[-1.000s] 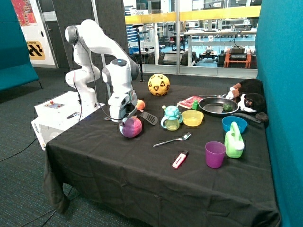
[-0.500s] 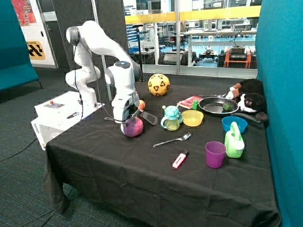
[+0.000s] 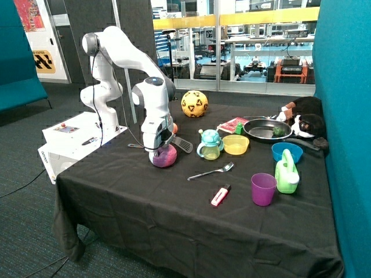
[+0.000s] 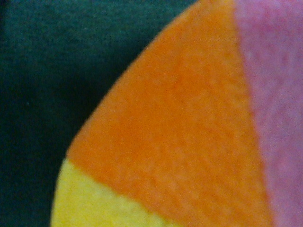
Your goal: Sort the balls from left to right in order of size
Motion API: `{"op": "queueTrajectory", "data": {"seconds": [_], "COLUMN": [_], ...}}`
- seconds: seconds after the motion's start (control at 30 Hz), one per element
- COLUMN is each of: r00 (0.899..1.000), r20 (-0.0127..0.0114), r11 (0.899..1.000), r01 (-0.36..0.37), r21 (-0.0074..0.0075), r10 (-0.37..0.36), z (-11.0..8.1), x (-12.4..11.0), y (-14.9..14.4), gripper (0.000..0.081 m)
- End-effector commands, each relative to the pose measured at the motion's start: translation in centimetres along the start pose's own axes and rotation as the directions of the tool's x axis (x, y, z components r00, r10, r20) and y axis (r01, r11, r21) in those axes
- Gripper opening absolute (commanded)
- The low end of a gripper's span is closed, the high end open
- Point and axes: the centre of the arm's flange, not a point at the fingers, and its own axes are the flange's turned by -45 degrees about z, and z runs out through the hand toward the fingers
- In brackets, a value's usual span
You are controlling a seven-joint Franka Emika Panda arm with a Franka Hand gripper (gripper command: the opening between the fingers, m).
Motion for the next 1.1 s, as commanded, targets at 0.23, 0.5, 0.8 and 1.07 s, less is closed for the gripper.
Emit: {"op": "queueTrajectory", "data": {"seconds": [0.23,0.5,0.8,1.07], "r00": [1.0,1.0,1.0,1.0], "r20": [-0.0013,-0.0013,-0.0014,-0.0014], "r11": [1.0,1.0,1.0,1.0], "r01": [-0.005,-0.017,-0.023,-0.028], "r21": [-0.0054,-0.0054,-0.0054,-0.0054], "r10": [0.005,0.017,0.023,0.028], "z": [0.5,0.2,0.3,0.1], "x": [0.2,0.1,-0.4,-0.5], "y": [-0.9,0.0,0.5,0.9], "gripper": [0.0002,0.0,0.0,0.0]}}
